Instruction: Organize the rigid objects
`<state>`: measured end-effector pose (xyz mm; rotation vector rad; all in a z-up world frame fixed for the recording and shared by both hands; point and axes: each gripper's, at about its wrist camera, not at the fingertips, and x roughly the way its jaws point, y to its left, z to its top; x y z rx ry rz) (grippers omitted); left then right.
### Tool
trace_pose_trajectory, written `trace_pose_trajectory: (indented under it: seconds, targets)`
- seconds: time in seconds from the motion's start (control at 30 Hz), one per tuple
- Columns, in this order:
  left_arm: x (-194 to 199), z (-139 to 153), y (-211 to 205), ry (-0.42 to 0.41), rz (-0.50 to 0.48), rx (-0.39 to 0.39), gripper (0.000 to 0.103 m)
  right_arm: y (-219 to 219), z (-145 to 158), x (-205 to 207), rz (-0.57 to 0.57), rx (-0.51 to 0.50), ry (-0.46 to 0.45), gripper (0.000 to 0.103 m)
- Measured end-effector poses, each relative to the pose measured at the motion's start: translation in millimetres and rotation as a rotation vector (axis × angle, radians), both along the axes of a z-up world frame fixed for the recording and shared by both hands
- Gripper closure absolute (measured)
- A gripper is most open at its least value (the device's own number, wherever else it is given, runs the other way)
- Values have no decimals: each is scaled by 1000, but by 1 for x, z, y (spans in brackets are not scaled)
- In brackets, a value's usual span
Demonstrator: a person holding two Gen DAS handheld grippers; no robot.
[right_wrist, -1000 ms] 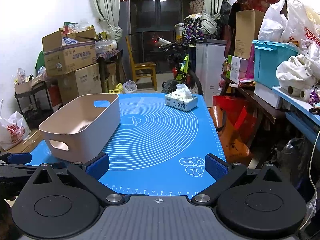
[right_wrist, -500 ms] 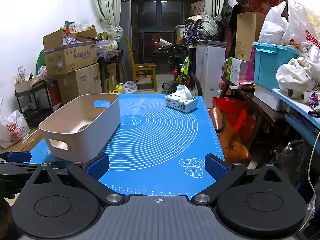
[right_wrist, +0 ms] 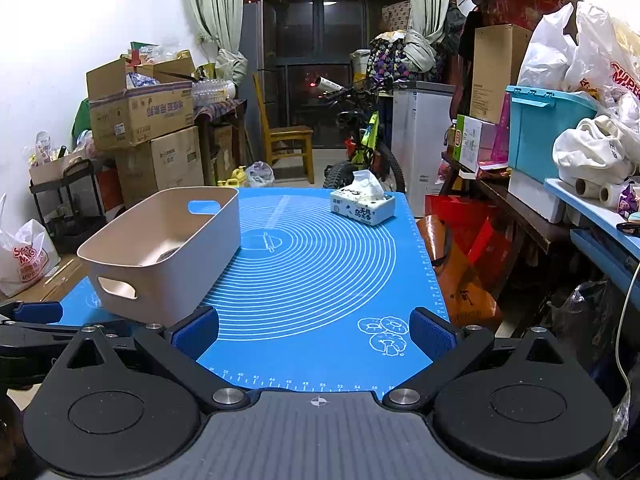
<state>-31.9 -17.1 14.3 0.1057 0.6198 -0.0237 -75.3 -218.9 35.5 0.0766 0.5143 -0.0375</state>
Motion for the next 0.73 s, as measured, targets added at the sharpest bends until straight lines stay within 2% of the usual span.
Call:
trace_pose_trajectory:
  seconds: [0.6, 0.67, 0.73]
  targets:
    - [2, -3, -1, 12, 8, -8, 25, 0, 1, 0, 0, -3, -2, 2]
    - [2, -2, 1, 9, 6, -12, 24, -1, 1, 0, 0, -3, -1, 2]
    - [2, -2, 2, 11, 5, -18, 16, 0, 1, 0, 0, -2, -1, 2]
